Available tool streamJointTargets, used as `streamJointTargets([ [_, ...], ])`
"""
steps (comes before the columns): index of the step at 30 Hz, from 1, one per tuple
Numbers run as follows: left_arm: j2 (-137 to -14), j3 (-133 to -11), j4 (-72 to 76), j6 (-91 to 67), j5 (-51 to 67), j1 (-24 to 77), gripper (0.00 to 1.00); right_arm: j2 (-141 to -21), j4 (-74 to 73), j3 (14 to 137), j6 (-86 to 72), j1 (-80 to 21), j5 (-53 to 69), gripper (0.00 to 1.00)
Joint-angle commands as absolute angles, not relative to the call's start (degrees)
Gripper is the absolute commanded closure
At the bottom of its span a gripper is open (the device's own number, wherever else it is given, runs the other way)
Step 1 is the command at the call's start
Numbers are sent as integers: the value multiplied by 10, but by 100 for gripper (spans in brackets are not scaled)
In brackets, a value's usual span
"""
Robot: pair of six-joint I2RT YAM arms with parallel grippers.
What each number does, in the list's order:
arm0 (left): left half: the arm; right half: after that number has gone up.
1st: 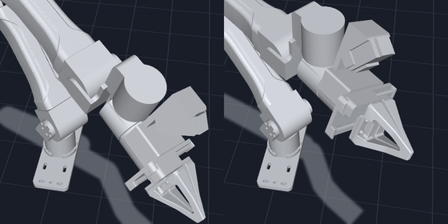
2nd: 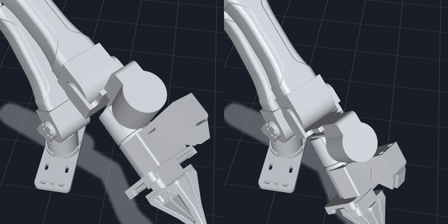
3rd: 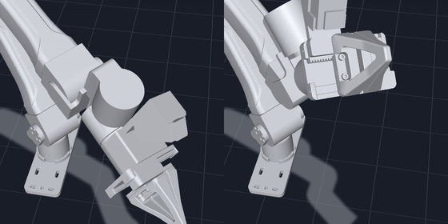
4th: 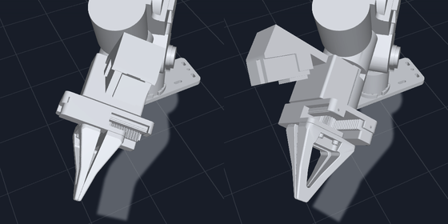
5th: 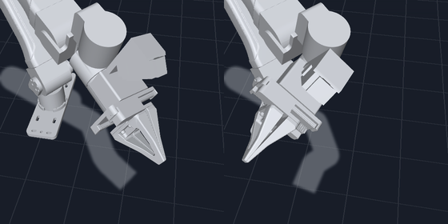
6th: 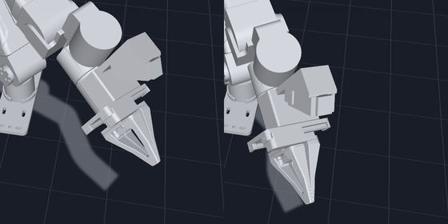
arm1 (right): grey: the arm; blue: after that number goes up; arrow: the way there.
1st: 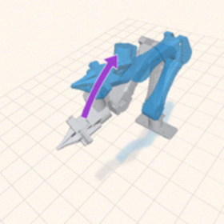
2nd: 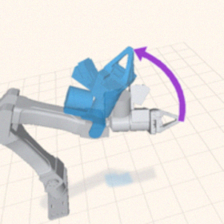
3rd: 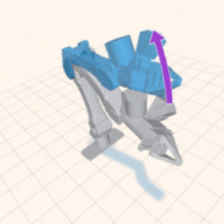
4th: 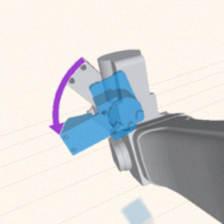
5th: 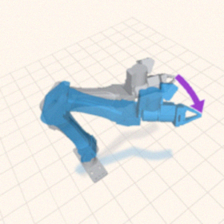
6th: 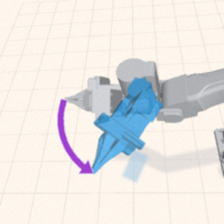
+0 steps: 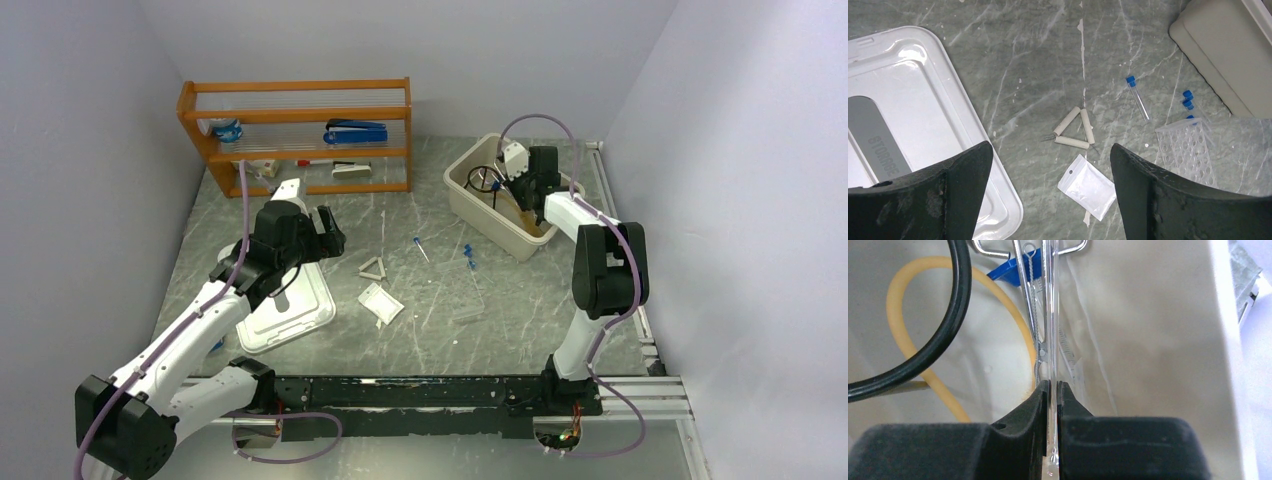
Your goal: Organize the chemistry lab equipment
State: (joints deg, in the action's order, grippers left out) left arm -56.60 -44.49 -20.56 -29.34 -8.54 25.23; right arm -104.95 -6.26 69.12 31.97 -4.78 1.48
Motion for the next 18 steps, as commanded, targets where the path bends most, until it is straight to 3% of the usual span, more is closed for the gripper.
streamJointTargets([
  [1,-566,-453,-187,-289,-85,253,9,-1062,-44,710,314,-44,10,100],
  [16,-558,-449,-189,-290,-88,253,9,-1070,-50,710,326,-59,-37,100],
  [18,-558,-449,-191,-290,-90,253,9,-1071,-63,717,329,-59,-26,96],
])
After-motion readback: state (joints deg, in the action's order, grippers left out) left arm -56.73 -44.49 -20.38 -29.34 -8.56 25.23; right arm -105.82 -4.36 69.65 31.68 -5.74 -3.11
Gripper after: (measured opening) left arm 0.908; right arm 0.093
